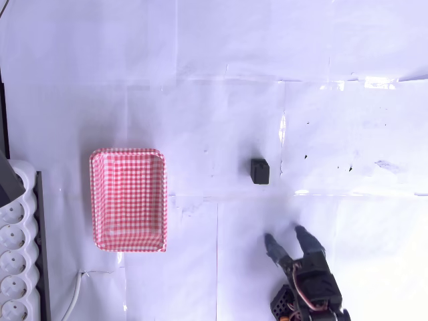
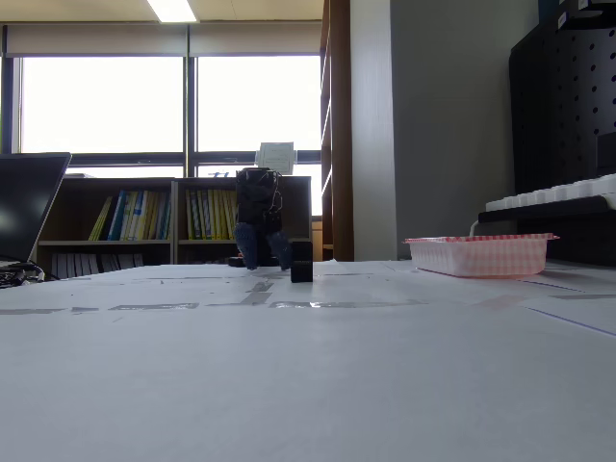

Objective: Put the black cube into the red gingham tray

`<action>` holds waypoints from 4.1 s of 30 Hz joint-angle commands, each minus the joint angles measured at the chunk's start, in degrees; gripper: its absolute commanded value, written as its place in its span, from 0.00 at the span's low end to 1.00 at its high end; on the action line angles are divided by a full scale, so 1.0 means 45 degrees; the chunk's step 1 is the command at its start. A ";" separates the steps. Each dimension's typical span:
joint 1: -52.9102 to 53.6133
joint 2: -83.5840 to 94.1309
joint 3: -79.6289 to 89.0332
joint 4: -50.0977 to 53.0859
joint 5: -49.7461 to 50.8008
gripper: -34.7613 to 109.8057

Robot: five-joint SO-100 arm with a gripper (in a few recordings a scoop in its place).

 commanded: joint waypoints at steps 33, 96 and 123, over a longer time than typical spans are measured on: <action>-0.0645 1.3965 0.0723 -1.8652 -0.2285 0.63; -0.1484 2.1699 0.8535 -2.3066 -0.1875 0.57; -0.1719 2.1270 0.8633 -2.2461 -0.1758 0.24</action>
